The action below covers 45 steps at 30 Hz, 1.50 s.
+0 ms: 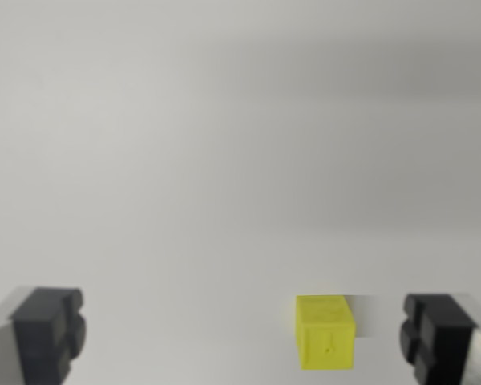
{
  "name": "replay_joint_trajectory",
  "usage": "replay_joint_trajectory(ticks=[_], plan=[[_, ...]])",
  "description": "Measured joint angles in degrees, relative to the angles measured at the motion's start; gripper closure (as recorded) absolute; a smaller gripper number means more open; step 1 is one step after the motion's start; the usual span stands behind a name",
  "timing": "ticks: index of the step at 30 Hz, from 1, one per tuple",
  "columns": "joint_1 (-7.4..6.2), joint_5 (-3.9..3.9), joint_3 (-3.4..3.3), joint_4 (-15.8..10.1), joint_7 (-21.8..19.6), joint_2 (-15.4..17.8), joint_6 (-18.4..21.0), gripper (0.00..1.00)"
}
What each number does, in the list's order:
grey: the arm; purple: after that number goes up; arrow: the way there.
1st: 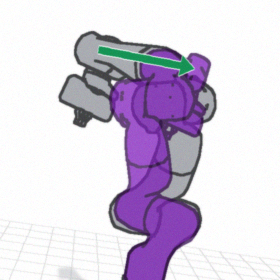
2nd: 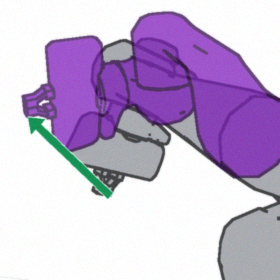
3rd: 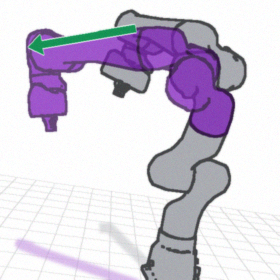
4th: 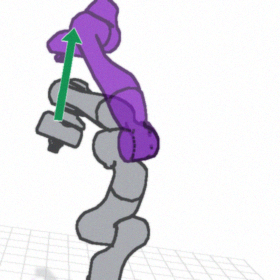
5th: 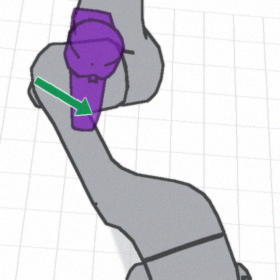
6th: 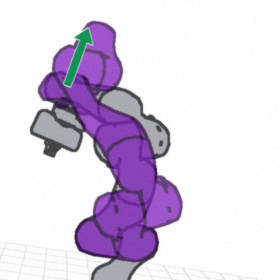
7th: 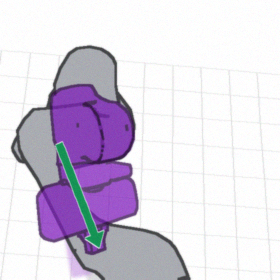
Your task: Pick yellow cube
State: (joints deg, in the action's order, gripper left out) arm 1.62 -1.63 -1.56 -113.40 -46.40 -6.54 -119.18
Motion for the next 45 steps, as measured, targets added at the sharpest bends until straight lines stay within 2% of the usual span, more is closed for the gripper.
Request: replay_joint_trajectory(ticks=[5,8,28,45], plan=[[0.03,0.0,0.0,-0.06,0.07,0.03,-0.04,0.0],[0.22,0.0,-0.01,-0.95,0.44,0.33,-0.62,0.0],[2.38,0.03,-0.02,-13.41,3.41,3.84,-9.75,0.0],[4.52,0.13,-0.03,-22.68,6.28,5.39,-17.65,0.0]])
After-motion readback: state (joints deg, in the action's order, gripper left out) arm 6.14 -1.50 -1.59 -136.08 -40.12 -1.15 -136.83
